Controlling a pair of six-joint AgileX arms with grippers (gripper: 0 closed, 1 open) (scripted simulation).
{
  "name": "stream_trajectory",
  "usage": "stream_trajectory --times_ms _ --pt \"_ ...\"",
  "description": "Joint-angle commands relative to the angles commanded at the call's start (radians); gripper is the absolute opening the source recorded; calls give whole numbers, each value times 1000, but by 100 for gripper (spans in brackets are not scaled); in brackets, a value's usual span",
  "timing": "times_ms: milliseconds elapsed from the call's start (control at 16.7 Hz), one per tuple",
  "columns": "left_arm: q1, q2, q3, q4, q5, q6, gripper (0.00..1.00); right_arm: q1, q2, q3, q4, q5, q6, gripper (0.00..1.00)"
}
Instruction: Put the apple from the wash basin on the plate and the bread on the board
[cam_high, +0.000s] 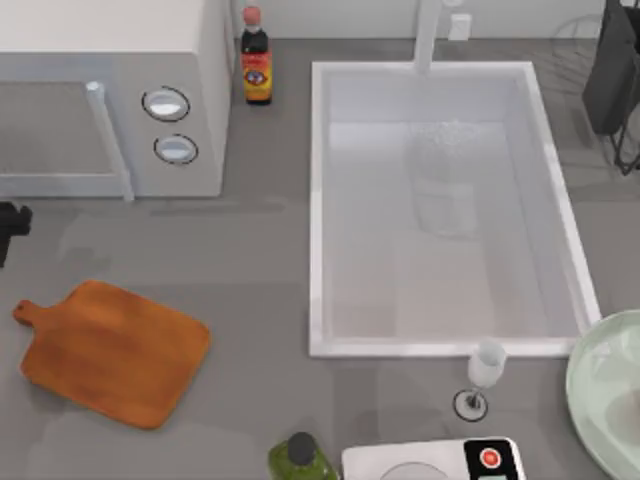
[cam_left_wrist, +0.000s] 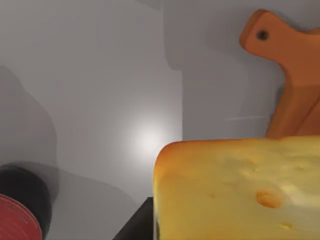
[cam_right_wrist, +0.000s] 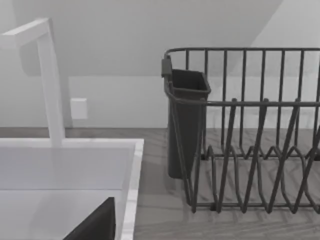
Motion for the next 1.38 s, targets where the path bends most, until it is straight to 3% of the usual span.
stream_trajectory --times_ms 300,1020,1380 --pt "-62 26 4 6 -4 -346 0 0 0 0 0 0 0 100" --pt "-236 48 -32 56 -15 -1361 0 0 0 0 0 0 0 100" --pt "-295 36 -58 88 -19 -1710 0 0 0 0 0 0 0 100"
